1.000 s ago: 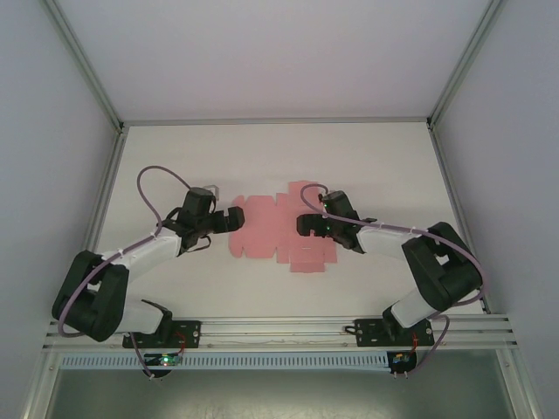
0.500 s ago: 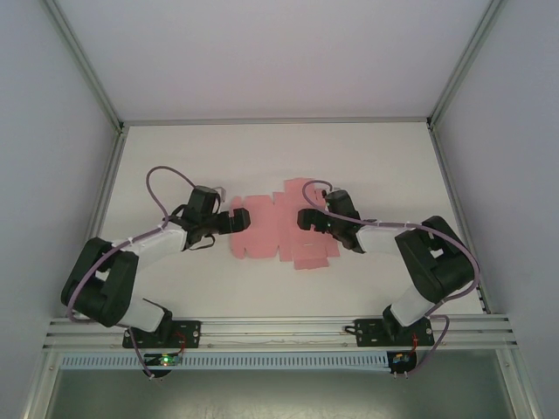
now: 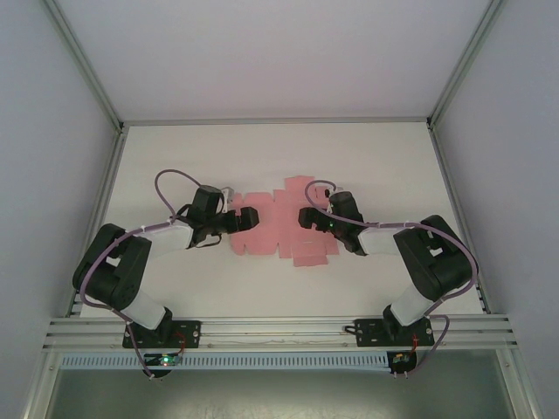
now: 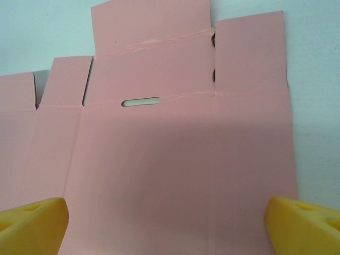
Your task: Assemble paper box
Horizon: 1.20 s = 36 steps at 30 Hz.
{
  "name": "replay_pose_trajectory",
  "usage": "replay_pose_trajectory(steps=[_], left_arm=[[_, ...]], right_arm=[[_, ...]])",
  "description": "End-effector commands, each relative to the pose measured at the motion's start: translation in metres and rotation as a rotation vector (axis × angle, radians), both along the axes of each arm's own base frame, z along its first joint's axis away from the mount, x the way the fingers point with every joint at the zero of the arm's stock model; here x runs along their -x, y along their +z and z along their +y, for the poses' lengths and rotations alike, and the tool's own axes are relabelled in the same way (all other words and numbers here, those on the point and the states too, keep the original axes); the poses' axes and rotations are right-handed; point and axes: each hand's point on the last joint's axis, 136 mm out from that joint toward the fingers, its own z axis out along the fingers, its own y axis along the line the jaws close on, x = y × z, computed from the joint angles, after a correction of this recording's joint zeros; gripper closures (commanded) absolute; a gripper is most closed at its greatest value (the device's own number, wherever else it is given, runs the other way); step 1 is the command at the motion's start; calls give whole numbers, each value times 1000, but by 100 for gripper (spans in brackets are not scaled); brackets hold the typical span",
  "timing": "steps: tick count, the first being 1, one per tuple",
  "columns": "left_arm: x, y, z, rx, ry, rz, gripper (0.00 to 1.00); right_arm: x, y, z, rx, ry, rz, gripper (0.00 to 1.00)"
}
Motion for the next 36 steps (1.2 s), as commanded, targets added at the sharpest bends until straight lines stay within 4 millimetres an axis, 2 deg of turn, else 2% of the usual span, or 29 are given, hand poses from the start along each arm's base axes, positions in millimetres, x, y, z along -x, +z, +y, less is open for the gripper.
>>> replay_pose_trajectory(steps=[1, 5, 9, 14, 18, 22, 23, 24, 29, 32, 36], left_arm=[[-2, 25, -22, 109, -62, -71, 3], [1, 45, -23, 141, -70, -135, 11], [-5, 59, -25, 192, -40, -170, 35], [-7, 59, -32, 190, -62, -169, 46], [-9, 61, -35, 179, -84, -183, 69], [-11, 68, -33, 138, -91, -215, 91], [-10, 72, -33, 132, -100, -226, 98], [-10, 76, -33, 130, -105, -236, 100], [-4, 104, -34, 151, -139, -310, 100], [6, 131, -37, 203, -172, -370, 100], [23, 169, -37, 254, -207, -468, 100]], right_arm=[[64, -70, -20, 52, -6, 324, 2], [67, -71, -18, 39, 0, 322, 2], [65, -67, -11, 0, 23, 304, 2], [65, -65, -10, -14, 28, 297, 2], [65, -61, -10, -12, 34, 276, 2], [59, -46, -8, -29, 51, 232, 2], [56, -39, -8, -38, 57, 212, 2], [53, -30, -7, -49, 63, 191, 2], [37, 30, -9, -96, 84, 33, 2], [33, 67, -19, -120, 76, -87, 2], [38, 98, -38, -178, 58, -178, 2]])
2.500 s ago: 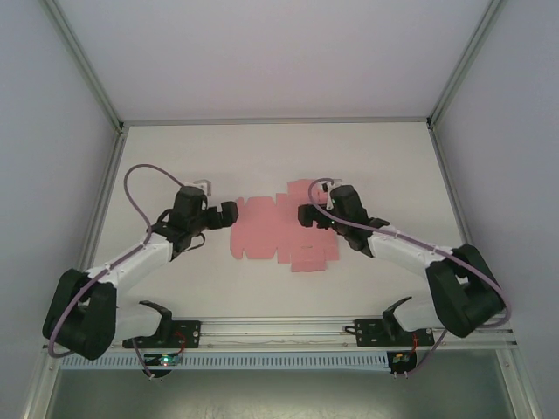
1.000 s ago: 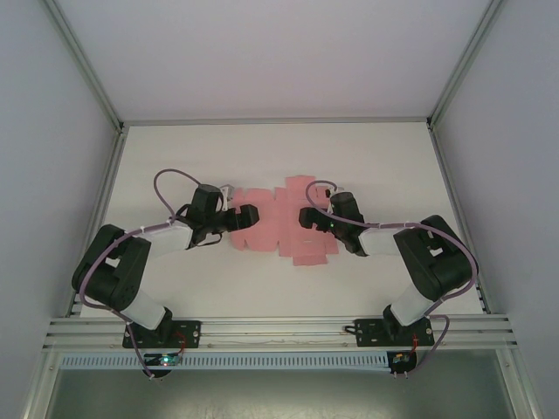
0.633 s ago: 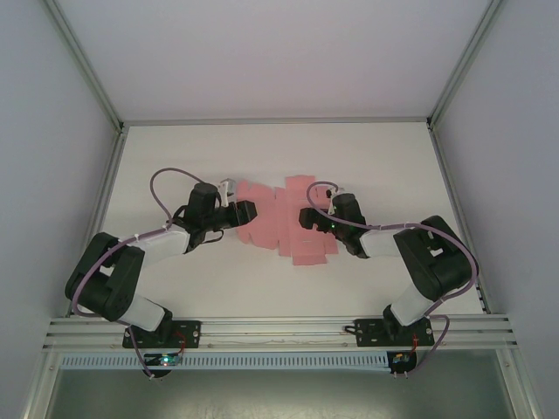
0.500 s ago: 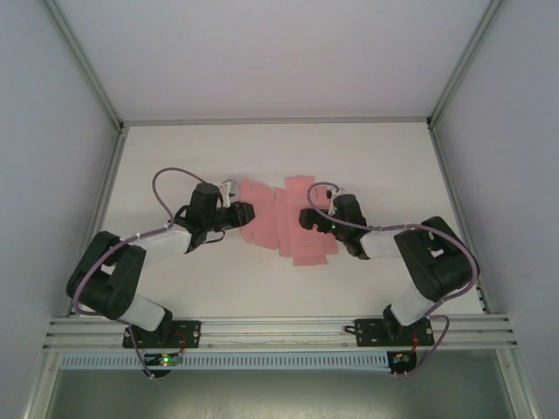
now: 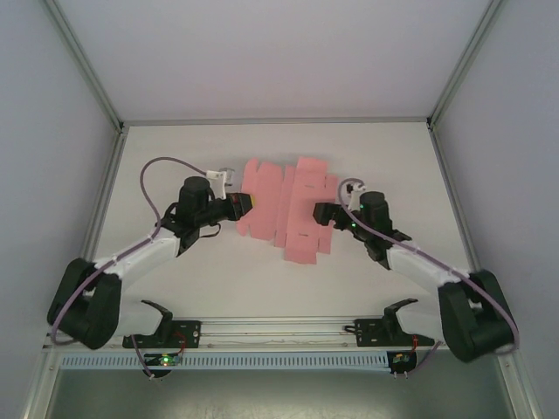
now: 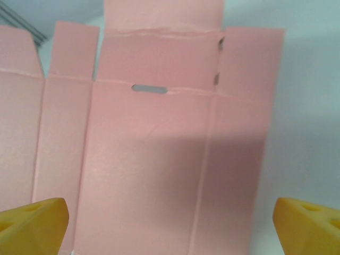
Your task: Assemble paper box
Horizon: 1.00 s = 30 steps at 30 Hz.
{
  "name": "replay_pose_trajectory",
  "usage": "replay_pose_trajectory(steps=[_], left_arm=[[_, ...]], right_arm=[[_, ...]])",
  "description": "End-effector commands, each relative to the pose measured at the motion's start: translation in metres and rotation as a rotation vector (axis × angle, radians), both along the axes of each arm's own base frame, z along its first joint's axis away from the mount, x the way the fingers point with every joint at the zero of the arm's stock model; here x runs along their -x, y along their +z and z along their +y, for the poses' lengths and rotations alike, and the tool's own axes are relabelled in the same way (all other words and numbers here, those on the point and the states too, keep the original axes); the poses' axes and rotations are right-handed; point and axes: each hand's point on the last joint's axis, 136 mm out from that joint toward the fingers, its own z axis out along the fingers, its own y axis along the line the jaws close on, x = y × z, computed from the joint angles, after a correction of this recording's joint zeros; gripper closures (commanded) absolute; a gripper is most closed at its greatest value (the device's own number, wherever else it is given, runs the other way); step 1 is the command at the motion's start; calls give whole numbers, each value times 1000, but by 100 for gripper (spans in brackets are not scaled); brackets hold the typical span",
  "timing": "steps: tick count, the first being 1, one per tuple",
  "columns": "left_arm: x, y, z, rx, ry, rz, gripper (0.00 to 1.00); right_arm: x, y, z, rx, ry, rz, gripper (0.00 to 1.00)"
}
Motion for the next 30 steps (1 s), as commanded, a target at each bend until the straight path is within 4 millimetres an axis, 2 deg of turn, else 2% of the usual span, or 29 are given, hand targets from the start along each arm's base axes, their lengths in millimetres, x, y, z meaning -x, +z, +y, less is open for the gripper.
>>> replay_pose_trajectory(steps=[1, 7, 14, 18, 19, 22, 24, 30], left_arm=[[17, 42, -7, 42, -67, -129, 100], [45, 78, -4, 118, -111, -226, 100], [76, 121, -2, 201, -175, -327, 100], [88, 130, 2, 205, -179, -357, 100], [89, 131, 4, 207, -171, -364, 100], [93, 134, 8, 220, -159, -384, 100], [97, 136, 9, 221, -161, -393, 100], [92, 130, 13, 191, -122, -381, 100]], right_arm=[[16, 5, -9, -36, 31, -8, 2], [34, 21, -15, -143, 77, -80, 2], [45, 54, 3, -286, 220, -163, 7], [49, 64, 8, -306, 269, -195, 11], [53, 59, 9, -311, 282, -192, 12], [58, 68, 14, -342, 321, -225, 15], [59, 72, 15, -350, 333, -232, 20], [67, 82, 18, -362, 371, -280, 54]])
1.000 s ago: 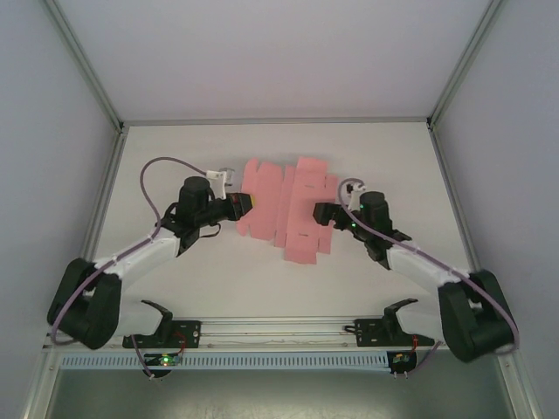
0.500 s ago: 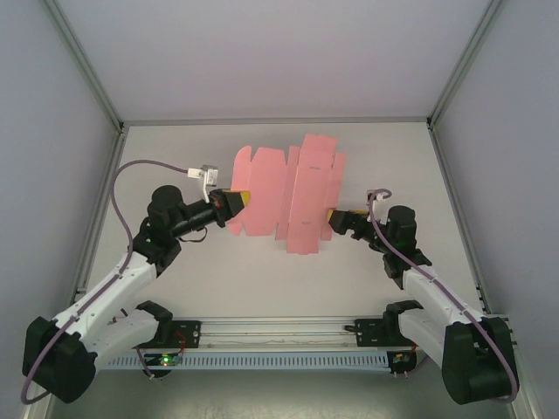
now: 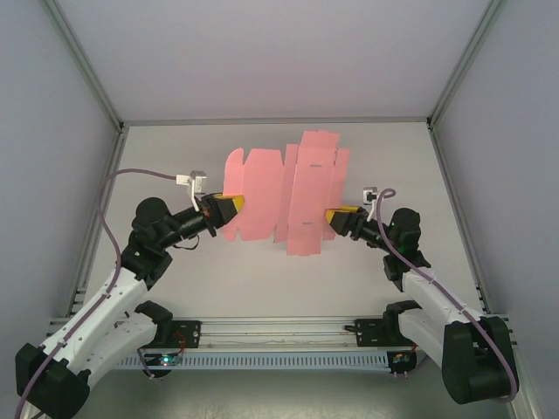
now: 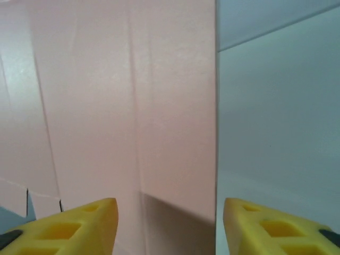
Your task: Assemble paper box
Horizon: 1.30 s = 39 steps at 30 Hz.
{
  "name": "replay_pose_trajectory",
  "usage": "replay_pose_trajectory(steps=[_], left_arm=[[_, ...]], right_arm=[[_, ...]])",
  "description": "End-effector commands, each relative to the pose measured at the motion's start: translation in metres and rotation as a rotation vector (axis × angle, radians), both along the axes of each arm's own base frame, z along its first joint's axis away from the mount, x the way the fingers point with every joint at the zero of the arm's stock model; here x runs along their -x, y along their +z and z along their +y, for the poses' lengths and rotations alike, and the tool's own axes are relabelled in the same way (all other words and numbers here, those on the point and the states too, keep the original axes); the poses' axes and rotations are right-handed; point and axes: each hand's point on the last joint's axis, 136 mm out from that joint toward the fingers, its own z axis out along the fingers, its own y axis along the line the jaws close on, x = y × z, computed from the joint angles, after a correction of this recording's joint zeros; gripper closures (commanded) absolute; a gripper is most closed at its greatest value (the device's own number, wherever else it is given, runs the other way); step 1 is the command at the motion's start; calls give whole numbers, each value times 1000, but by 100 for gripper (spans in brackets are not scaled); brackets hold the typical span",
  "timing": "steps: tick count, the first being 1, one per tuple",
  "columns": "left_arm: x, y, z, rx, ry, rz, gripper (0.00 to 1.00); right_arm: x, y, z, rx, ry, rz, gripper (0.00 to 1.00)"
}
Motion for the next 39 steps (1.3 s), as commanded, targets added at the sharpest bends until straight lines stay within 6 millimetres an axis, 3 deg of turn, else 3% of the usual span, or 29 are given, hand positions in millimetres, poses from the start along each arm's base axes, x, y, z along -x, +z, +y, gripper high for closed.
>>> replay_pose_trajectory(steps=[1, 3, 16, 19, 24, 25, 27, 28, 33, 35, 36, 39], left_arm=[[3, 4, 0, 1, 9, -31, 100], [3, 3, 0, 1, 8, -33, 100], [-7, -8, 7, -23, 82, -2, 100], [-9, -11, 9, -30, 100, 1, 100], [-8, -15, 11, -33, 109, 5, 100], [-9, -18, 13, -41, 126, 19, 89], [-14, -32, 21, -79, 184, 84, 17], [-16, -40, 26, -107, 219, 115, 0], [-23, -102, 83, -314, 538, 328, 0], [-21, -119, 109, -373, 665, 393, 0], [-19, -125, 118, -400, 711, 418, 0], [-12, -135, 128, -442, 747, 450, 0]], right_arm=[[9, 17, 3, -18, 44, -93, 60], [12, 19, 3, -20, 52, -107, 68], [31, 37, 4, -20, 75, -217, 87], [31, 38, 2, -14, 57, -226, 99], [36, 42, 2, 2, 62, -256, 100], [34, 42, 1, 9, 50, -259, 100], [28, 33, -1, 73, 16, -240, 100], [25, 26, -2, 116, -3, -227, 100], [25, 1, 6, 242, 6, -201, 100], [26, -15, 10, 276, 28, -163, 100], [21, -9, 11, 290, 18, -163, 100], [14, -30, 11, 393, 14, -100, 100]])
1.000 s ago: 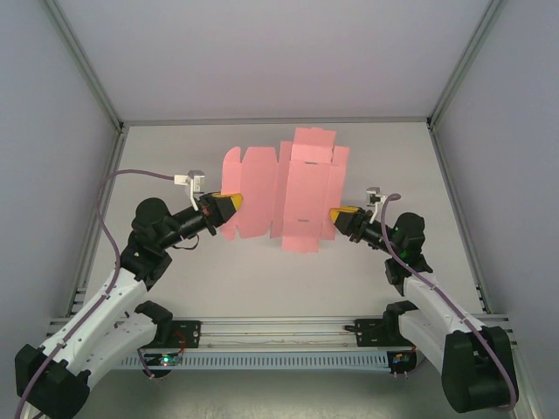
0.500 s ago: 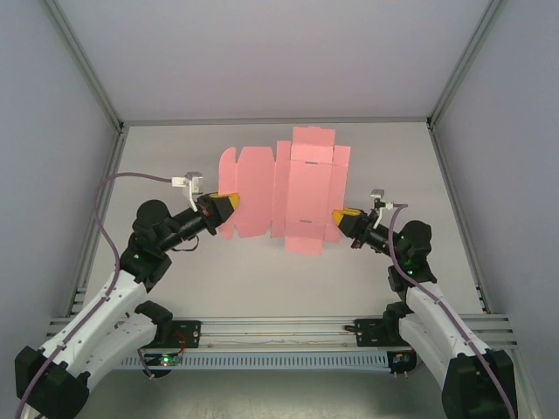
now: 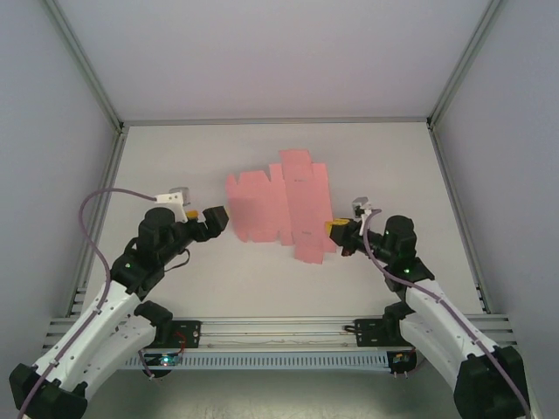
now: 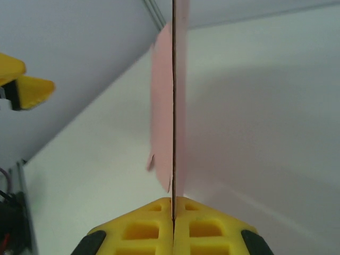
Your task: Assemble paper box
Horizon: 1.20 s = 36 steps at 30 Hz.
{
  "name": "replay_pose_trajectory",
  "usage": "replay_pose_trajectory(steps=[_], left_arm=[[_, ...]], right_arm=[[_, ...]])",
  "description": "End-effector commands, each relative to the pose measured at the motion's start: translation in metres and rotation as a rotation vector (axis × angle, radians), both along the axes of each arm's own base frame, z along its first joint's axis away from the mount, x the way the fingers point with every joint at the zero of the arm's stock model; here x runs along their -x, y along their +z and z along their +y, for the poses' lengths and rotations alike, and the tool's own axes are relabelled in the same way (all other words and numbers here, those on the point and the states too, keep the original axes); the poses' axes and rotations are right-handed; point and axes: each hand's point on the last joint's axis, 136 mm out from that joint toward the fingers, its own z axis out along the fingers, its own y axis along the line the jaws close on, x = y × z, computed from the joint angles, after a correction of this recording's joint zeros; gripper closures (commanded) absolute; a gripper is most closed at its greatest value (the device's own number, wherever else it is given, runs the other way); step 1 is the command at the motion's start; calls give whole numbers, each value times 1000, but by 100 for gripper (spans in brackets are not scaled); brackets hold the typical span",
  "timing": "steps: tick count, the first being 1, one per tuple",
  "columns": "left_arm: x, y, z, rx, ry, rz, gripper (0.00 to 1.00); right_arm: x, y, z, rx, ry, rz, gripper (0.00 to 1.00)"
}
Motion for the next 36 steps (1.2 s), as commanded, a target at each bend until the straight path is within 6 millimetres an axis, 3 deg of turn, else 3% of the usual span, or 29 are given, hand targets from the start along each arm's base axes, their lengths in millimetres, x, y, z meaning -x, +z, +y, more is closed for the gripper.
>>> replay_pose_trajectory(steps=[1, 11, 16, 21, 29, 36], left_arm=[[11, -17, 29, -106, 121, 79, 0], [13, -21, 19, -75, 69, 72, 0], [14, -22, 16, -71, 50, 77, 0], [13, -23, 15, -72, 49, 76, 0], [8, -26, 11, -77, 37, 83, 0], [-3, -21, -5, -73, -29, 80, 0]], right_arm=[[-14, -12, -3, 162, -43, -11, 100], [-41, -31, 13, 612, -42, -162, 100], [-58, -35, 14, 917, -80, -333, 100], [-68, -31, 32, 1098, -89, -541, 100], [-65, -40, 71, 1226, 24, -777, 100], [-65, -47, 80, 1280, 39, -863, 100]])
